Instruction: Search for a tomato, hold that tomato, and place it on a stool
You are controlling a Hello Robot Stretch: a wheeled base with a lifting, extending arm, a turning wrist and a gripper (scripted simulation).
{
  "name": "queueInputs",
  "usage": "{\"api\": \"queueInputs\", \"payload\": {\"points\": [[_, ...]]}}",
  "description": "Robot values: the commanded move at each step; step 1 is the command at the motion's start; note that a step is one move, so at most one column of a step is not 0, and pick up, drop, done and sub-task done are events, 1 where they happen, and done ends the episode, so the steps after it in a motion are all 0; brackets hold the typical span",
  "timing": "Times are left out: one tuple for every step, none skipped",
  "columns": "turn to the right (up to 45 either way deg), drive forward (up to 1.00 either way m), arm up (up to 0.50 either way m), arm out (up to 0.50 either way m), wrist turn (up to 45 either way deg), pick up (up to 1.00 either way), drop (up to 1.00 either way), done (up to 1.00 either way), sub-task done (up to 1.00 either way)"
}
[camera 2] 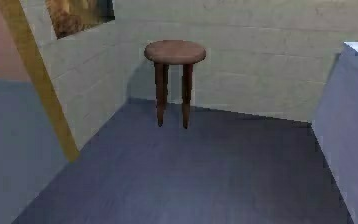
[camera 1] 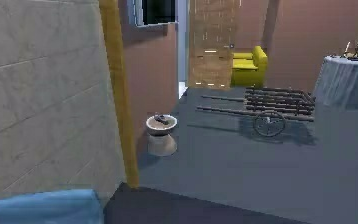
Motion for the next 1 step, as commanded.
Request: {"api": "queueInputs", "payload": {"points": [[45.0,0.0,0.0,0.0,0.0,0.0,0.0,0.0,0.0]]}}
